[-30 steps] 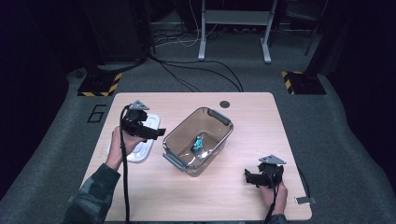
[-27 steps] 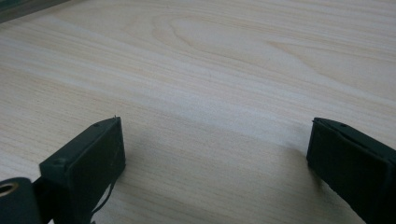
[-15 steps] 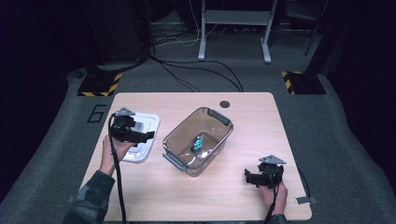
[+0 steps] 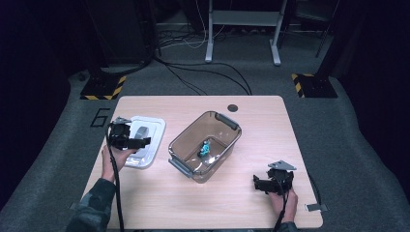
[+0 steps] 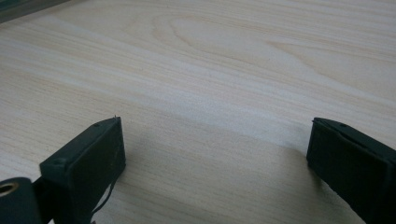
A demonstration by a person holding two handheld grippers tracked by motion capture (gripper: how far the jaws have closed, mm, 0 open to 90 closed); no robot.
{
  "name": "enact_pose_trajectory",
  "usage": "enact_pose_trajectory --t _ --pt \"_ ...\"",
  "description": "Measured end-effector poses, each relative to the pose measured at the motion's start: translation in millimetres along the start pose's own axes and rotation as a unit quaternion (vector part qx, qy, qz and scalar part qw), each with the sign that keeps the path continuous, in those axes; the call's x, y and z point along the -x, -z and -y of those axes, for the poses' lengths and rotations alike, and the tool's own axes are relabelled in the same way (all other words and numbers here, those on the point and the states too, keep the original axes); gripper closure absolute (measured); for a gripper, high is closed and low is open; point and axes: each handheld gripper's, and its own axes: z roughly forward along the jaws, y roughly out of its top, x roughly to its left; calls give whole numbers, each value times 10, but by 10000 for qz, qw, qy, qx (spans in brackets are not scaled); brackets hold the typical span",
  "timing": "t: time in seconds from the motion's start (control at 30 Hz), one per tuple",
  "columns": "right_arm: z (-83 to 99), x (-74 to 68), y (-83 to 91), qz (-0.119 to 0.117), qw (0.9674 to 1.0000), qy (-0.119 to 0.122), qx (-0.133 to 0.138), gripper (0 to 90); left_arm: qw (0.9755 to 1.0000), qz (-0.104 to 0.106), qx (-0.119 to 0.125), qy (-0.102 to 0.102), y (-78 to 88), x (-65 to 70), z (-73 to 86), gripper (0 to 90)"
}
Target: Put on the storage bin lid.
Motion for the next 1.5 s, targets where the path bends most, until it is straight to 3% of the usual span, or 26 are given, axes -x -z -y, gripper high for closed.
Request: enact_pose_trajectory --t 0.37,0.63,0.7,0.77,1.03,1.37,1.5 --pt "0 0 0 -2 10000 1 0 36 9982 -438 -362 201 -307 -235 92 0" --pt "0 0 0 -3 10000 3 0 36 9971 -465 -529 274 -494 -319 153 10" --pt "0 0 0 -3 10000 4 0 37 9972 -460 -520 263 -513 -328 161 67" --pt "0 0 1 -4 10000 6 -4 37 9973 -490 -504 199 -523 -329 162 182" --pt "0 0 0 -3 10000 1 0 37 9968 -664 -412 151 -553 -336 167 414" --pt "0 -1 0 -5 10000 1 -3 37 9968 -690 -409 45 -608 -337 231 660" --pt "0 -1 0 -6 10000 3 -2 37 9969 -683 -377 26 -608 -338 232 665"
